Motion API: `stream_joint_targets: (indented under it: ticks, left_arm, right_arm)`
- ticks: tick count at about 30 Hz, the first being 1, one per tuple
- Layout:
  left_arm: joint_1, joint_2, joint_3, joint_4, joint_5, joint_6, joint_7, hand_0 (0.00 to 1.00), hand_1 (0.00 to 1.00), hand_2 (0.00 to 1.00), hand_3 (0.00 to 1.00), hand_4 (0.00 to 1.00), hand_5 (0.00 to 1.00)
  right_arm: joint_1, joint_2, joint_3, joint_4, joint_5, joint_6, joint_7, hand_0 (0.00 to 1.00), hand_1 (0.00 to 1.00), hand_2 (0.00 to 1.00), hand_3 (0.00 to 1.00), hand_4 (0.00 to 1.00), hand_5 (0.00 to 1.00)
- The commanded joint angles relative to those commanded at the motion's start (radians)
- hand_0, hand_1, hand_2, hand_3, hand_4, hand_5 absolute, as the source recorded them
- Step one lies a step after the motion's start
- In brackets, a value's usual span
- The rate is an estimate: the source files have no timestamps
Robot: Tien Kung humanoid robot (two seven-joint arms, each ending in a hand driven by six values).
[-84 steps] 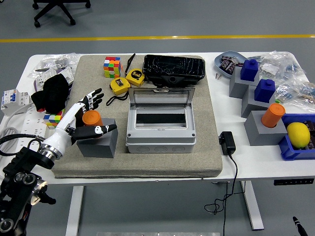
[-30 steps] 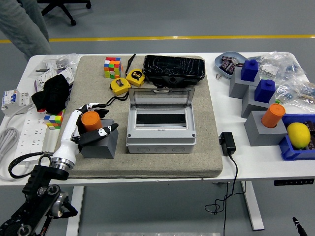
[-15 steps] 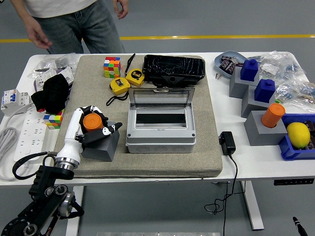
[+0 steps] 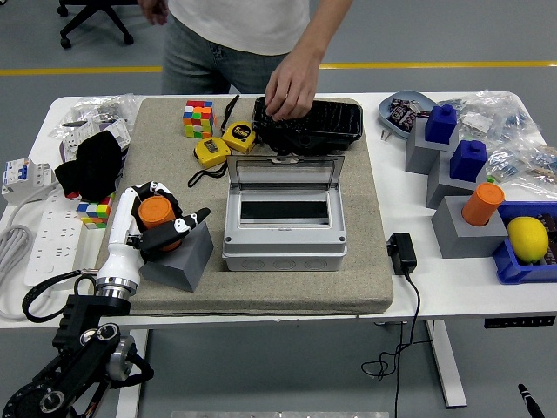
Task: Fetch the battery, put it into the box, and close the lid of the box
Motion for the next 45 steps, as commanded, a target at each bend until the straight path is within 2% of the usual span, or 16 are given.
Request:
stream_joint_targets:
  ticks: [7, 11, 15, 17, 18, 23, 24, 28, 29, 30, 35, 40, 45]
  left_arm:
    - [-0.012, 0.004, -0.003, -0.018, -0.005, 0.012, 0.0, 0.067, 0.002, 0.027, 0.053, 0.998, 0.002]
    - [-0.016, 0.009, -0.005, -0.035, 0.036, 0.019, 0.007, 0.067, 0.002, 0.027, 0.053, 0.998, 0.002]
    - [-0.022, 0.017, -0.001, -0.045, 0.064, 0.024, -0.01, 0.052, 0.002, 0.021, 0.042, 0.998, 0.014]
    - [-0.027, 0.024, 0.004, -0.061, 0.111, 0.035, -0.015, 0.052, 0.002, 0.021, 0.042, 0.998, 0.014]
    - [-0.03, 0.029, 0.007, -0.07, 0.138, 0.041, -0.014, 0.049, 0.002, 0.011, 0.018, 0.998, 0.132]
    - [-0.074, 0.078, 0.061, -0.124, 0.337, 0.09, 0.006, 0.049, 0.002, 0.011, 0.018, 0.998, 0.132]
    - [-0.085, 0.087, 0.079, -0.133, 0.376, 0.096, 0.013, 0.049, 0.002, 0.006, 0.009, 0.992, 0.178]
    - [-0.123, 0.104, 0.146, -0.147, 0.539, 0.113, 0.047, 0.049, 0.002, 0.006, 0.009, 0.992, 0.178]
    - [-0.134, 0.107, 0.166, -0.143, 0.578, 0.114, 0.054, 0.049, 0.002, 0.006, 0.009, 0.992, 0.178]
    - [-0.144, 0.109, 0.184, -0.138, 0.616, 0.115, 0.059, 0.049, 0.002, 0.004, 0.007, 0.958, 0.222]
    - [-0.201, 0.113, 0.305, -0.063, 0.772, 0.097, 0.086, 0.049, 0.002, 0.004, 0.007, 0.958, 0.222]
    - [-0.264, 0.101, 0.416, 0.011, 0.763, 0.086, 0.093, 0.048, 0.002, 0.002, 0.002, 0.941, 0.247]
    - [-0.33, 0.08, 0.47, 0.066, 0.728, 0.088, 0.088, 0.046, 0.002, 0.002, 0.002, 0.938, 0.253]
  right_arm:
    - [0.001, 0.0, 0.002, 0.0, -0.001, 0.0, 0.0, 0.86, 0.786, 0.76, 0.779, 0.998, 0.998]
    - [0.001, 0.001, 0.005, 0.0, -0.004, 0.0, -0.001, 0.86, 0.786, 0.76, 0.779, 0.998, 0.998]
    - [0.0, 0.001, 0.005, 0.0, -0.004, 0.0, -0.001, 0.859, 0.785, 0.76, 0.78, 0.998, 0.998]
    - [0.001, 0.001, 0.005, 0.0, -0.004, 0.0, -0.001, 0.859, 0.785, 0.76, 0.78, 0.998, 0.998]
    - [0.001, 0.001, 0.005, 0.0, -0.003, 0.0, -0.001, 0.859, 0.785, 0.759, 0.78, 0.998, 0.998]
    - [0.002, -0.001, 0.006, 0.0, -0.006, 0.001, -0.003, 0.859, 0.785, 0.759, 0.78, 0.998, 0.998]
    - [0.003, -0.001, 0.007, 0.0, -0.006, 0.001, -0.004, 0.857, 0.785, 0.759, 0.779, 0.998, 0.998]
    - [0.005, -0.001, 0.009, 0.0, -0.01, 0.001, -0.004, 0.857, 0.785, 0.759, 0.779, 0.998, 0.998]
    - [0.004, -0.001, 0.009, 0.0, -0.011, 0.001, -0.005, 0.857, 0.785, 0.759, 0.779, 0.998, 0.998]
    - [0.004, -0.001, 0.01, 0.0, -0.012, 0.001, -0.005, 0.857, 0.783, 0.759, 0.779, 0.998, 0.998]
    - [0.001, 0.002, 0.013, 0.0, -0.022, 0.004, -0.007, 0.857, 0.783, 0.759, 0.779, 0.998, 0.998]
    - [0.003, -0.001, 0.02, 0.0, -0.036, 0.005, -0.01, 0.857, 0.783, 0.758, 0.779, 0.998, 0.998]
    - [0.005, -0.003, 0.02, 0.0, -0.041, 0.005, -0.011, 0.857, 0.783, 0.758, 0.779, 0.998, 0.998]
